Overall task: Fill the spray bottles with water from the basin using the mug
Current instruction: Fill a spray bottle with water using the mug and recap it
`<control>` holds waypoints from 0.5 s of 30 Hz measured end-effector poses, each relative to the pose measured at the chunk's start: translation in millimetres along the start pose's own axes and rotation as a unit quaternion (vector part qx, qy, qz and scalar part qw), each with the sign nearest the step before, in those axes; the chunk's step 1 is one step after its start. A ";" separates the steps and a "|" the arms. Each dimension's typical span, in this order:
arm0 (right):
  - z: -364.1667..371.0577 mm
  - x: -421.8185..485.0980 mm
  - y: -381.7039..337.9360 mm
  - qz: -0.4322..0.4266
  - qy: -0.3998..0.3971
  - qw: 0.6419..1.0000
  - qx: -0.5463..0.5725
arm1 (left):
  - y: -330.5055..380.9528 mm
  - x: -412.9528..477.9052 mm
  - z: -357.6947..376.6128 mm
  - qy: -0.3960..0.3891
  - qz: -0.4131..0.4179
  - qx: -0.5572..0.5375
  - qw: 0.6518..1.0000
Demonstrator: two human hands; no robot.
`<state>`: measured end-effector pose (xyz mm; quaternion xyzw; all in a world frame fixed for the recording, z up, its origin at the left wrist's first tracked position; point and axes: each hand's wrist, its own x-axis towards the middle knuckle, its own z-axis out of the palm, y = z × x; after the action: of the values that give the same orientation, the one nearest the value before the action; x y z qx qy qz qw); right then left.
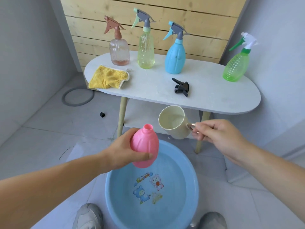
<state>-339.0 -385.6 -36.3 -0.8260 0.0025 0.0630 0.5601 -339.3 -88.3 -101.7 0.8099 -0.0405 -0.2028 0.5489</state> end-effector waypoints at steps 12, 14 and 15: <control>-4.8 -18.4 -30.0 -0.103 0.026 0.991 -0.079 | 2.0 7.7 7.9 -0.003 0.006 -0.007 1.000; -2.7 -19.5 -32.2 -0.109 0.030 0.990 -0.090 | 1.2 8.3 9.1 -0.004 0.009 -0.007 1.000; -1.8 -20.2 -32.9 -0.110 0.031 0.989 -0.090 | 0.9 8.3 9.5 -0.005 0.010 -0.009 1.000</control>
<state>-356.5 -376.4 -3.1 -0.8700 -0.0772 -0.0247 0.4864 -335.0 -99.4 -106.3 0.8034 -0.0499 -0.2019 0.5579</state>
